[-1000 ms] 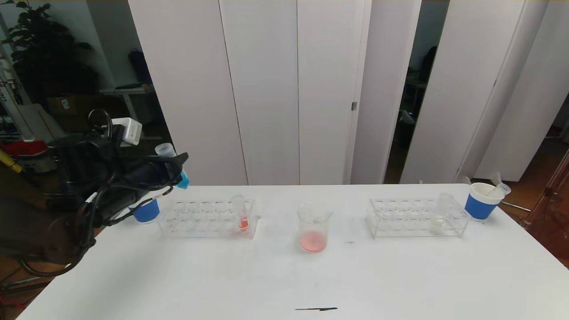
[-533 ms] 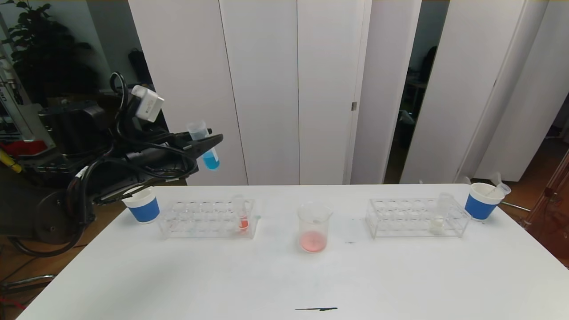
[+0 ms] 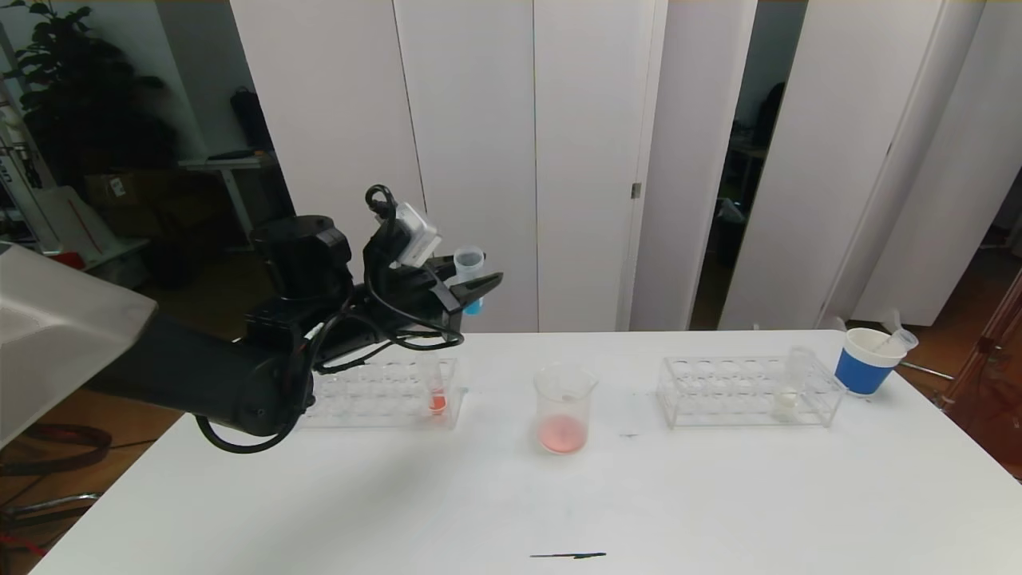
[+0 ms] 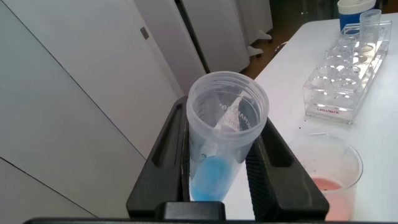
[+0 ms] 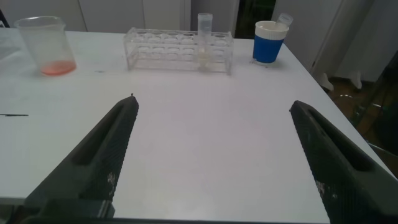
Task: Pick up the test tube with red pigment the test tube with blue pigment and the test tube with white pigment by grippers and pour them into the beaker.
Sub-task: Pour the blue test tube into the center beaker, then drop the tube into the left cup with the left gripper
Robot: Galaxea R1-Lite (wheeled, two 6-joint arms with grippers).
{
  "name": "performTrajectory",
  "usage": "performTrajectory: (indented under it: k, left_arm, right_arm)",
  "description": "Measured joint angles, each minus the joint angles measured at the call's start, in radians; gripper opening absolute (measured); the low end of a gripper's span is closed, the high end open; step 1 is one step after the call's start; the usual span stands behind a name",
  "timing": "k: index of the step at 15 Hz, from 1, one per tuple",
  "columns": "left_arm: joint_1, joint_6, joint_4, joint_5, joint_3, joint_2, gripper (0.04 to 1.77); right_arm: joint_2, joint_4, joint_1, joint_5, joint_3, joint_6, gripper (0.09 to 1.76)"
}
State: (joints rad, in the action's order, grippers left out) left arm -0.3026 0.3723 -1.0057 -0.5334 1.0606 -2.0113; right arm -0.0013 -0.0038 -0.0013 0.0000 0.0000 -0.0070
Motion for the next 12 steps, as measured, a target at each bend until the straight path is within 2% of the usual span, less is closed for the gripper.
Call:
performTrajectory:
  k: [3,6,10,12]
  left_arm:
    - [-0.056,0.061,-0.108,-0.004,0.040,-0.076,0.59]
    - [-0.094,0.226,-0.131,-0.014,0.081,-0.150,0.59]
    - [-0.120,0.400,-0.203,-0.101,0.128,-0.248,0.59]
    - [-0.119,0.440,-0.245,-0.124,0.149,-0.281,0.59]
  right_arm:
    - [0.000,0.000,-0.001,0.000,0.000,0.000,1.75]
    - [0.000,0.000,-0.001,0.000,0.000,0.000,1.75]
    - [0.000,0.000,0.000,0.000,0.000,0.000,1.75]
    - [0.000,0.000,0.000,0.000,0.000,0.000,1.75]
